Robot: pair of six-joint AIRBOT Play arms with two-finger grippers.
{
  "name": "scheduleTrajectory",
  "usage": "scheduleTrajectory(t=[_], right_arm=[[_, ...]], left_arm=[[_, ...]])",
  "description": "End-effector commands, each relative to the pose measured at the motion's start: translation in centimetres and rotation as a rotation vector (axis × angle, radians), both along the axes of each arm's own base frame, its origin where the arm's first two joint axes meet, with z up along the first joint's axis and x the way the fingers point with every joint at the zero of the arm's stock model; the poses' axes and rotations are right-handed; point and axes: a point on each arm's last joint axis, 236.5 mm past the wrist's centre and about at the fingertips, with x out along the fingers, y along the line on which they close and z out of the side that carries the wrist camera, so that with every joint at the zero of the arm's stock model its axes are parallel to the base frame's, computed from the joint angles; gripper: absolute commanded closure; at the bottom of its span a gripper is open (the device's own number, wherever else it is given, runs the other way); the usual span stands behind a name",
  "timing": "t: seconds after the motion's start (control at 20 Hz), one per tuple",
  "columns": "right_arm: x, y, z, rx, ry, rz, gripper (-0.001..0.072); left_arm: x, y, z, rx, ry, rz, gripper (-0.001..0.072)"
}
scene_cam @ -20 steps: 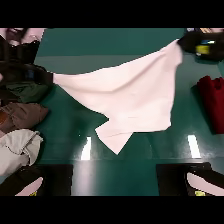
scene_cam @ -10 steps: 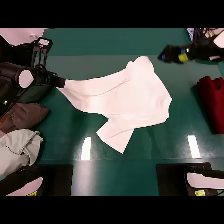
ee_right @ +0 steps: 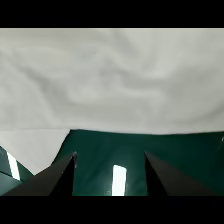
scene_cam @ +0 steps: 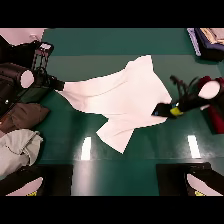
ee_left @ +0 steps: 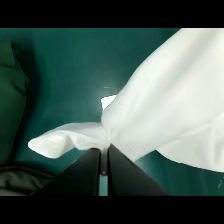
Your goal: Fold the shirts.
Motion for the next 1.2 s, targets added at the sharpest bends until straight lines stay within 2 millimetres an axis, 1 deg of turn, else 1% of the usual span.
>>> scheduleTrajectory(t=[0.0,0.1,0.2,0.35,0.5,0.6,0.65,0.7,0.75,0.8,0.85,0.9,0.95,1.0,1.05,1.1,1.15], right_arm=[[-3.9,0.9,-3.2,-0.002,0.08,-0.079,0.0234],[-4.4,2.5,-3.8,0.058,0.095,-0.106,0.0234],[-4.0,3.9,-4.5,0.107,0.101,-0.138,0.0234],[-2.2,5.5,-5.5,0.136,0.071,-0.181,0.0234],[-1.1,7.0,-6.6,0.17,0.082,-0.227,0.0234],[-0.2,7.5,-6.8,0.185,0.062,-0.255,0.0234],[0.4,7.7,-6.8,0.191,0.04,-0.268,0.0267],[0.8,7.7,-6.7,0.192,0.021,-0.275,0.0346],[1.1,7.6,-6.7,0.192,0.009,-0.28,0.0474],[1.1,7.6,-6.6,0.192,0.004,-0.276,0.0624],[1.3,7.7,-6.1,0.196,-0.021,-0.258,0.0696],[2.0,7.8,-4.9,0.207,-0.067,-0.237,0.0696],[3.3,7.9,-2.6,0.229,-0.139,-0.226,0.0697],[4.9,7.6,0.4,0.249,-0.227,-0.224,0.0697],[6.9,6.9,4.5,0.274,-0.338,-0.231,0.0698],[8.5,5.9,8.9,0.29,-0.451,-0.239,0.0698],[9.9,4.4,13.9,0.292,-0.579,-0.25,0.0698]], left_arm=[[-0.8,0.1,-0.6,0.003,0.04,0.007,0.0677],[-1.1,0.3,-0.8,0.008,0.059,0.011,0.0677],[-1.5,0.4,-0.9,0.011,0.072,0.015,0.0677],[-1.9,0.6,-1.1,0.016,0.093,0.019,0.0677],[-2.3,0.7,-1.3,0.021,0.111,0.023,0.0677],[-2.4,0.7,-1.4,0.02,0.116,0.024,0.0677],[-2.4,0.7,-1.4,0.018,0.117,0.025,0.0677],[-2.4,0.7,-1.4,0.013,0.116,0.032,0.0677],[-2.4,0.6,-1.4,0.007,0.117,0.032,0.0677],[-2.5,0.2,-1.5,-0.01,0.122,0.031,0.0677],[-2.6,-0.1,-1.5,-0.024,0.125,0.03,0.0677],[-2.7,-0.4,-1.4,-0.042,0.128,0.029,0.0677],[-2.5,-0.8,-0.8,-0.057,0.12,0.028,0.0677],[-2.2,-1.2,0.4,-0.079,0.101,0.026,0.0678],[-1.7,-1.7,2.5,-0.108,0.063,0.022,0.0678],[-1.1,-2.4,5.4,-0.147,0.005,0.014,0.0678],[-0.7,-3.0,8.7,-0.189,-0.068,0.003,0.0677]])
